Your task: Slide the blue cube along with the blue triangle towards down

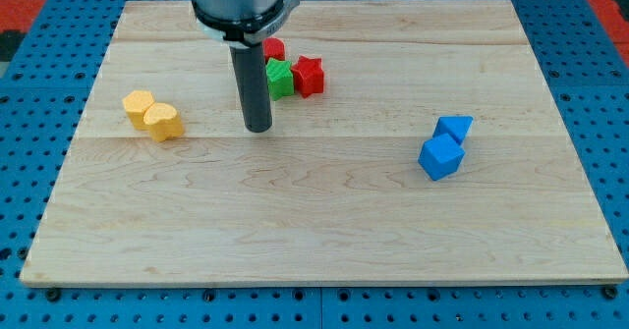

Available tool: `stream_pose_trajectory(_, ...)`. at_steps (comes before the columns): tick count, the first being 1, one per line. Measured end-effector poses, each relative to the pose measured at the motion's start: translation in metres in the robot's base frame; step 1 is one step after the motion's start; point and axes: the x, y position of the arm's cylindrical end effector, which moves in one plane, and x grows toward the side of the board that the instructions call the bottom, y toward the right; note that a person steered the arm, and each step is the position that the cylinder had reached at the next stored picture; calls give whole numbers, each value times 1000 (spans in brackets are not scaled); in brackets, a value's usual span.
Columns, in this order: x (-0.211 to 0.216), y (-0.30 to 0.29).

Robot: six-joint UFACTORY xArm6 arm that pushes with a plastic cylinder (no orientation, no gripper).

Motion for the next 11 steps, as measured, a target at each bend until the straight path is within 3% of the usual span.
stream_pose_trajectory(5,11,7)
stream_pose_trajectory(8,-18,139)
stream_pose_trajectory(10,-11,250)
stream_pose_trajectory(11,23,228)
